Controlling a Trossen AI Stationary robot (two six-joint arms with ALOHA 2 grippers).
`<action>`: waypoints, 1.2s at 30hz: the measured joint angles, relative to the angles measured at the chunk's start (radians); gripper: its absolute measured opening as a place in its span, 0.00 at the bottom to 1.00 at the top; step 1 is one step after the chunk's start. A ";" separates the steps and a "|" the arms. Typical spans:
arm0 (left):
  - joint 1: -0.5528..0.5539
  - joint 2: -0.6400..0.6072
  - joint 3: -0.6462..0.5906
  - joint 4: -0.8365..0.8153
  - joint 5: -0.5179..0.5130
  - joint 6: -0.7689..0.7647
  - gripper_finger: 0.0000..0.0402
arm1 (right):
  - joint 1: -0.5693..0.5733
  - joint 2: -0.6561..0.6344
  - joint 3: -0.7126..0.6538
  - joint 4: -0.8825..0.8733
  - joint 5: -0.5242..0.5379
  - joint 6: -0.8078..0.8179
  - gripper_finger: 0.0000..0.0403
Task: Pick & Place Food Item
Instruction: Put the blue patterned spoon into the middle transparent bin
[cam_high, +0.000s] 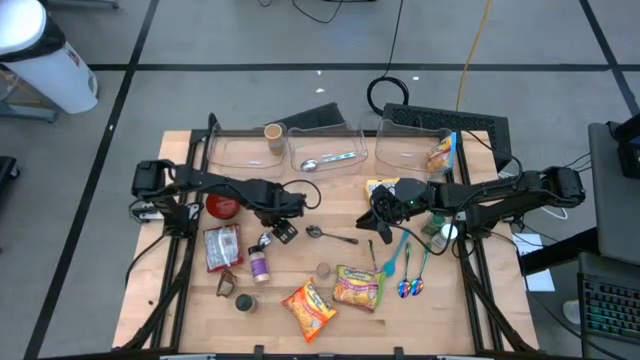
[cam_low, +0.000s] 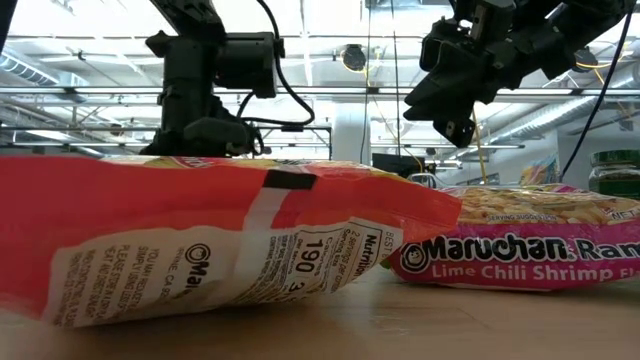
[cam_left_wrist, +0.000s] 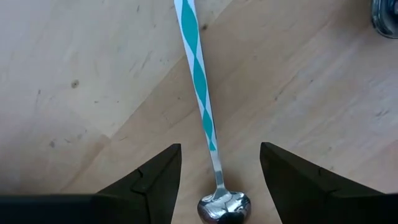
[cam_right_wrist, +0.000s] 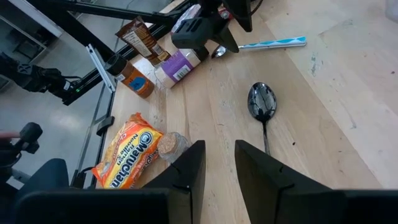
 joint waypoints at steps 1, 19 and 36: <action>0.000 0.008 0.000 -0.002 0.003 0.000 0.57 | 0.000 0.000 0.000 0.000 0.000 0.000 0.19; 0.002 0.108 0.004 -0.003 0.107 0.001 0.49 | 0.000 0.000 0.000 -0.003 -0.003 0.003 0.19; 0.011 -0.011 -0.001 -0.048 0.138 -0.002 0.04 | 0.000 0.000 0.000 0.001 0.001 -0.004 0.19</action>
